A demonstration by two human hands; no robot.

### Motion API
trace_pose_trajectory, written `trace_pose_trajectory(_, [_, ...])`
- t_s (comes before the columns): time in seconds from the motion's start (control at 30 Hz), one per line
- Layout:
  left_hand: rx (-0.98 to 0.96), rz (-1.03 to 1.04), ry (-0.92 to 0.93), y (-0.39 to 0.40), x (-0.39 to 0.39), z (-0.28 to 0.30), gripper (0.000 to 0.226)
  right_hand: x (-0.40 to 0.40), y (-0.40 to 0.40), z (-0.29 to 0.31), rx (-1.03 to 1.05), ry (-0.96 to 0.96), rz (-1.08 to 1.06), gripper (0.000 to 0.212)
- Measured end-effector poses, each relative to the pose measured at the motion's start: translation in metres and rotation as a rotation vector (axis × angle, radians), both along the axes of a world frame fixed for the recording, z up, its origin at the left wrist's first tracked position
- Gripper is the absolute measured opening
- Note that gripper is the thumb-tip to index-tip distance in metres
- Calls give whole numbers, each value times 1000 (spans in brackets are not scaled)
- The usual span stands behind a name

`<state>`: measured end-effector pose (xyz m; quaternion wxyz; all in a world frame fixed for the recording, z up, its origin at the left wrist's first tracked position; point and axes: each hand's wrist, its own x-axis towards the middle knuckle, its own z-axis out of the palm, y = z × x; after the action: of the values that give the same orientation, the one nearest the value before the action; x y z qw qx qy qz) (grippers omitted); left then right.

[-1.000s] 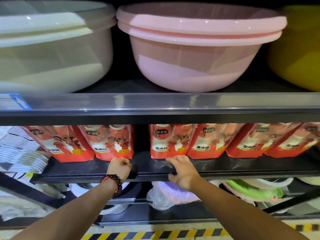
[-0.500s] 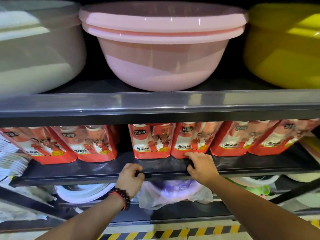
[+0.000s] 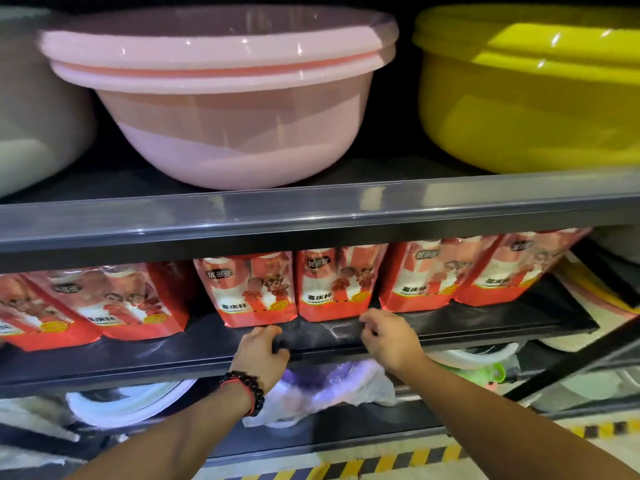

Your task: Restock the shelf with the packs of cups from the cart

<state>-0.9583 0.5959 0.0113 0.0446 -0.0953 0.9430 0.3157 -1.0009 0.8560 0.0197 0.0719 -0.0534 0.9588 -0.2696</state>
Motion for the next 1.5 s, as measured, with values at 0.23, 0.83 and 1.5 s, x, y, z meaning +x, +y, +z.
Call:
trace_pose_trajectory(0.23, [-87, -93, -5, 48, -5, -5, 38, -15, 88, 0, 296, 95, -196, 21])
trace_pose_trajectory(0.83, [-53, -120, -54, 86, -24, -5, 53, -9, 149, -7, 227, 135, -396, 20])
trace_pose_trajectory(1.5, [32, -12, -9, 71, -10, 2, 48, -31, 213, 1, 527, 102, -206, 40])
